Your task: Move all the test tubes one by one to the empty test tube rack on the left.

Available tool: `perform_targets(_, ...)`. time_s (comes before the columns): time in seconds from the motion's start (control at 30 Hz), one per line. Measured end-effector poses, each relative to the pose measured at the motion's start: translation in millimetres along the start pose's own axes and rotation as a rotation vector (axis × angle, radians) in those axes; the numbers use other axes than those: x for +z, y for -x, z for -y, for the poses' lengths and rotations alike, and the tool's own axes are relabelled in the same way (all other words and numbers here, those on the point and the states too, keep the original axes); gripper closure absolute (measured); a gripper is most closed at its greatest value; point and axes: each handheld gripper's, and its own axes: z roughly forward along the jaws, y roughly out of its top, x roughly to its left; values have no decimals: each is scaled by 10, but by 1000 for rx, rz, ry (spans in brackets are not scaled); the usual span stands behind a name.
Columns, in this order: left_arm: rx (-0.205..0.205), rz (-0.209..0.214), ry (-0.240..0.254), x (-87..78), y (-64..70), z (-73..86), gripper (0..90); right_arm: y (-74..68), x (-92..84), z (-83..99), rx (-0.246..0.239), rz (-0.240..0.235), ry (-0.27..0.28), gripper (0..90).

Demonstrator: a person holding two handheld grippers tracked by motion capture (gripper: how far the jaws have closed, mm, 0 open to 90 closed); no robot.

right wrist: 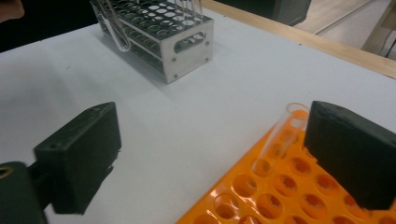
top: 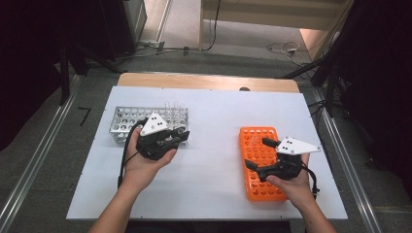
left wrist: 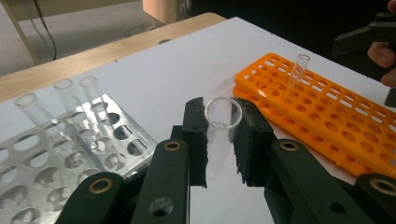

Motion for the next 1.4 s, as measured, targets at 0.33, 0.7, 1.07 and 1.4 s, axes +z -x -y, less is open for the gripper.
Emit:
perform_targets(0.33,-19,-44,4,-55,-239,-98,760,167,-96,78,30,20,10,0)
perform_targets(0.7,-44,-120,-2,-64,-587,-227,760,270,-144,139,47,25,14,0)
perform_targets(1.07,-84,-178,-9,37,-880,-301,761,308,-150,180,48,25,12,0)
perform_targets(1.4,-117,-238,-22,123,-1088,-305,760,334,-156,199,53,33,10,0)
